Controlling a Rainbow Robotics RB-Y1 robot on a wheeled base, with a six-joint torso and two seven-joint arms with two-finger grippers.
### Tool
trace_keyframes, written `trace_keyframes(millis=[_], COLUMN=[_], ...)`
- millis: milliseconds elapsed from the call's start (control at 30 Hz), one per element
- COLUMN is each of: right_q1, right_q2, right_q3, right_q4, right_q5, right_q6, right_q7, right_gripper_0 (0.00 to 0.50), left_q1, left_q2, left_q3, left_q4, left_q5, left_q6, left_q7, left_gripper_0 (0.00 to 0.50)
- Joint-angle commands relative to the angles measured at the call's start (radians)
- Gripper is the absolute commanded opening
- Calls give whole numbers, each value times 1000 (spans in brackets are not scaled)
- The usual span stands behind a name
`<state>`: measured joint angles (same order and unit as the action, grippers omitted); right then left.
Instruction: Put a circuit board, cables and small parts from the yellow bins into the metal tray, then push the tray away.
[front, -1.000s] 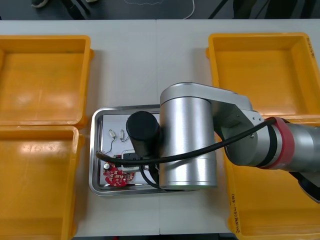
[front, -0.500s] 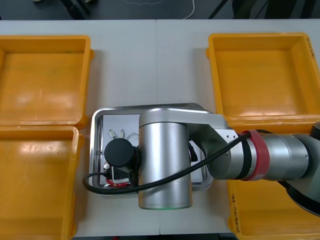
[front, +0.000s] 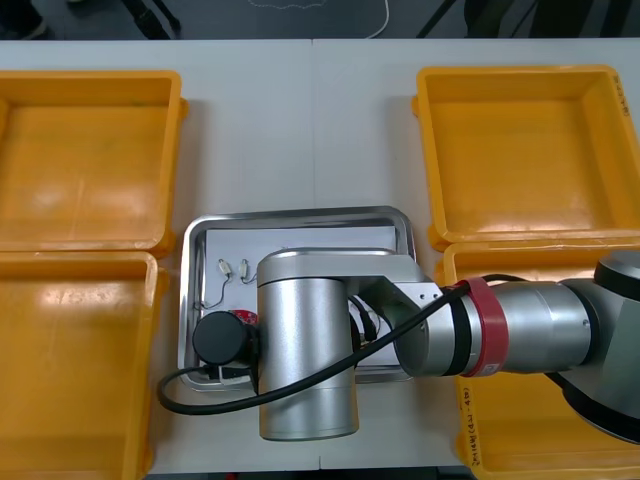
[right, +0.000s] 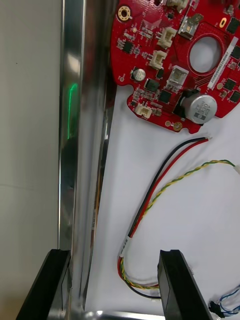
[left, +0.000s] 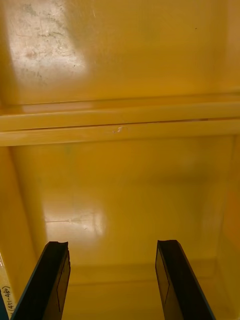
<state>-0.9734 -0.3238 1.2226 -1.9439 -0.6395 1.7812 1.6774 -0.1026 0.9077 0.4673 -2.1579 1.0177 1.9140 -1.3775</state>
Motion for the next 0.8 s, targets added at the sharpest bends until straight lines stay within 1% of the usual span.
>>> trace_keyframes(millis=[33,333,633,800], right_q1=[-33,-33,-33,-33], right_q2=[28,28,58,61], right_q3=[46,95,118,126], right_q4=[0,19,74,89], right_q5=[0,7,9,11], right_q6=[-25,-65,-92,-108], right_q7=[27,15,7,4], right_gripper_0=[500,500,500,500], left_q1=[15,15,15,15], left_q2=[45,45,45,45], left_q3=[27,27,27,27], left_q4=[-25,-25,-25,-25], left_q5=[2,2,2,2], left_q6=[6,6,6,6], left_q7=[-83,-83,-83,-83], left_gripper_0=[500,500,500,500])
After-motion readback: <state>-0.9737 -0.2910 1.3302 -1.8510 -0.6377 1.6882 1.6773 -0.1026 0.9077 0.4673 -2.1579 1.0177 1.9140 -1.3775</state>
